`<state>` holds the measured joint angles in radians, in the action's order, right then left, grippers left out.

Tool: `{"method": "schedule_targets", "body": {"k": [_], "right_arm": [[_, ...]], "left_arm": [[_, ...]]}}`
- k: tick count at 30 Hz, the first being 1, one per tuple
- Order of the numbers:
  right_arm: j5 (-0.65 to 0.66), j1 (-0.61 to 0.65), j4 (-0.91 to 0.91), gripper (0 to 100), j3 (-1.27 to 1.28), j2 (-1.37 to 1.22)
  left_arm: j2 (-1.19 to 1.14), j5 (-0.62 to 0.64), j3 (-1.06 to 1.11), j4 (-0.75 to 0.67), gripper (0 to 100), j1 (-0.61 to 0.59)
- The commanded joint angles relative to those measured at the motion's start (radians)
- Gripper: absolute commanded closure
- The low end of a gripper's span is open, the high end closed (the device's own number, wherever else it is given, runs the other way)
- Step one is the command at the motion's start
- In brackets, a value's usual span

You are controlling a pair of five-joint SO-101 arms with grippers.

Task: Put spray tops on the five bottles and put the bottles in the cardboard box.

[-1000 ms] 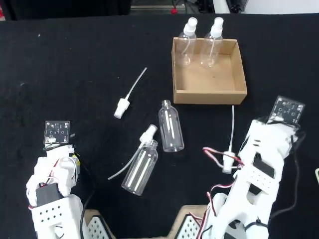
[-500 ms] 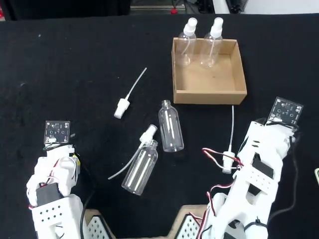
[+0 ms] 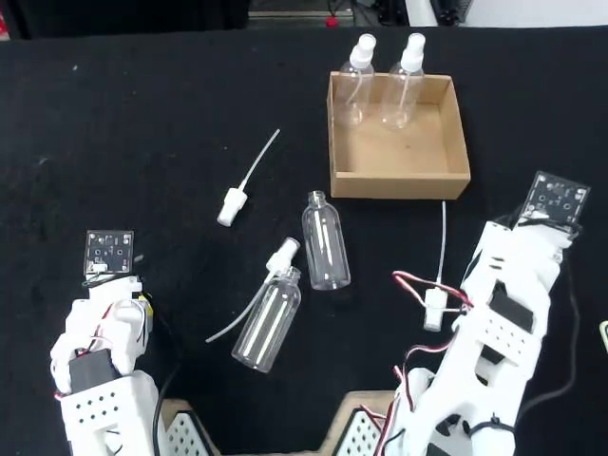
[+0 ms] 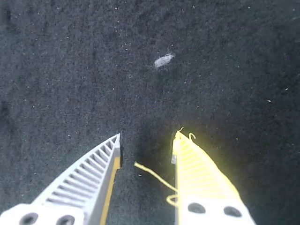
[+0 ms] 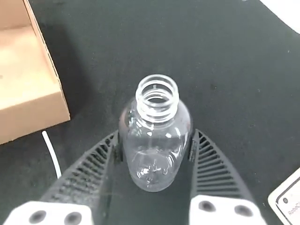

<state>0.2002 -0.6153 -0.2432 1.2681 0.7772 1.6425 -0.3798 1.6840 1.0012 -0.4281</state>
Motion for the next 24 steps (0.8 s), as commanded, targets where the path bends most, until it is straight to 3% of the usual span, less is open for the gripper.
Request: {"method": "schedule_targets", "body": {"k": [1, 4, 12, 24], "right_arm": [[0.0, -0.015, -0.026, 82.6, -0.082, -0.004], [0.0, -0.015, -0.118, 82.8, -0.117, 0.013], [-0.046, -0.006, -0.644, 82.8, -0.311, 0.2], [-0.04, 0.084, -0.867, 82.8, -0.335, 0.404]], "left_arm": [[0.008, -0.008, 0.024, 0.006, 82, -0.008], [0.008, -0.008, 0.024, 0.006, 82, -0.008], [0.008, -0.008, 0.024, 0.006, 82, -0.007], [0.008, -0.008, 0.024, 0.006, 82, -0.01]]}}
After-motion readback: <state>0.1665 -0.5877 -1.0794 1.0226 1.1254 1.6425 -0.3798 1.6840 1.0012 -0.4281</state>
